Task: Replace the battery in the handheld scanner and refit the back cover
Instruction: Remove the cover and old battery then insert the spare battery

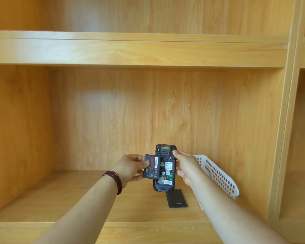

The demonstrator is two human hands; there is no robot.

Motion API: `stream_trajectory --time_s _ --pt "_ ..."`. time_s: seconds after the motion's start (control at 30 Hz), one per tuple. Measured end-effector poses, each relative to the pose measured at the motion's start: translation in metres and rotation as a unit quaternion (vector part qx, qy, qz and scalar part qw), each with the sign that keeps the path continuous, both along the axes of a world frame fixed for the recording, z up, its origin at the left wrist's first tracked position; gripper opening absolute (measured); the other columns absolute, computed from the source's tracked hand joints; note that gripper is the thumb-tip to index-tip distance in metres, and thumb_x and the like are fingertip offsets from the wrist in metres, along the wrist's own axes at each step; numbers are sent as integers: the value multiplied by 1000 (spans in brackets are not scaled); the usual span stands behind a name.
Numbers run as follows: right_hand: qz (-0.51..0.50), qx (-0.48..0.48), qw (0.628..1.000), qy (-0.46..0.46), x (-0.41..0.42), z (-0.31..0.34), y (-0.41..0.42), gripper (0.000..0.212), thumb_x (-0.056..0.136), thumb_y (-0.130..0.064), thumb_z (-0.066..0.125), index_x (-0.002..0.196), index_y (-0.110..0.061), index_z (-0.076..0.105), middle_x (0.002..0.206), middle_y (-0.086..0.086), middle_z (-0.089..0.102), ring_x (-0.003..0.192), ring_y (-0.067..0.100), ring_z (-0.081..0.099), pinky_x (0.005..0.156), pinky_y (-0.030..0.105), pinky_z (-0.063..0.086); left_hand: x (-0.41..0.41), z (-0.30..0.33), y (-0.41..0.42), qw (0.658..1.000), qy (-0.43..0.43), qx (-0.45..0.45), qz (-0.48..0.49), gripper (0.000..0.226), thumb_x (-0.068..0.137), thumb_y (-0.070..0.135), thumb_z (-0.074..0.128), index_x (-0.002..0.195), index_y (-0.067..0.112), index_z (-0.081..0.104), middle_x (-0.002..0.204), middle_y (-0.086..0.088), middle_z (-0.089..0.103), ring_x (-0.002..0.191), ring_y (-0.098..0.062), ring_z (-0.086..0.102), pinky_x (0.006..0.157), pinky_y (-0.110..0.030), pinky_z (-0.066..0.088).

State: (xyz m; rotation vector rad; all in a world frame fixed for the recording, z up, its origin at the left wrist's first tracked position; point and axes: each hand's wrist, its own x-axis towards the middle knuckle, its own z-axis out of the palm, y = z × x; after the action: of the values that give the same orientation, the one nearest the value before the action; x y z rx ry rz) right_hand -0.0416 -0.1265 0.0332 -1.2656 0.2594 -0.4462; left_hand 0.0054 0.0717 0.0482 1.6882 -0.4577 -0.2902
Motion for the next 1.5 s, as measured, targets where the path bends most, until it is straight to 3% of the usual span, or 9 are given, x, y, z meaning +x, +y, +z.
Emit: stream_trajectory --time_s 0.2,0.47,0.6,0.73,0.87,1.03,1.2,1.5 --pt "-6 1 1000 5 1 2 2 32 95 -21 63 124 -8 62 120 12 70 109 26 66 94 47 55 -6 -2 -6 1000 5 14 -10 6 88 15 69 93 12 66 85 -2 68 69 -15 60 72 -32 57" --pt "-6 -9 1000 1 -1 6 8 31 95 -21 63 123 -8 63 119 13 70 107 27 67 86 43 58 -20 -3 -19 999 44 28 -16 17 85 9 73 96 6 61 88 -11 69 63 -17 64 63 -32 61" --pt "1 -14 1000 0 -4 7 10 28 96 -20 62 121 -7 63 110 12 72 96 24 70 76 38 59 -22 1 -21 998 49 41 -5 19 84 8 73 94 4 57 86 -13 71 60 -18 68 57 -31 60" --pt "4 -25 1000 5 -5 6 10 29 96 -21 61 123 -8 63 111 12 72 97 24 70 79 40 60 -27 6 -24 998 51 45 17 22 84 5 72 93 4 52 93 -19 71 63 -24 70 58 -36 62" --pt "7 -30 1000 8 -3 6 11 32 96 -22 62 125 -8 63 115 12 72 103 25 68 89 45 58 -27 9 -27 997 24 41 61 26 84 5 72 85 6 47 95 -23 71 77 -34 72 68 -46 62" --pt "14 -36 999 0 -4 8 13 32 96 -21 61 125 -8 63 114 11 72 97 22 69 84 42 59 -25 7 -31 994 -19 47 99 30 83 7 73 80 10 44 80 -15 68 79 -35 73 70 -49 62" --pt "8 -35 999 6 -2 9 12 36 95 -23 63 128 -8 62 121 12 70 108 26 67 97 50 54 -25 9 -34 991 -36 72 105 28 83 9 74 80 9 46 83 -17 70 76 -33 74 69 -49 62" --pt "6 -5 1000 -12 -3 12 11 29 97 -19 61 122 -6 63 107 11 73 87 22 70 80 43 59 -21 12 -39 967 -118 174 145 44 70 25 84 89 9 49 93 -12 69 81 -28 72 71 -42 62"
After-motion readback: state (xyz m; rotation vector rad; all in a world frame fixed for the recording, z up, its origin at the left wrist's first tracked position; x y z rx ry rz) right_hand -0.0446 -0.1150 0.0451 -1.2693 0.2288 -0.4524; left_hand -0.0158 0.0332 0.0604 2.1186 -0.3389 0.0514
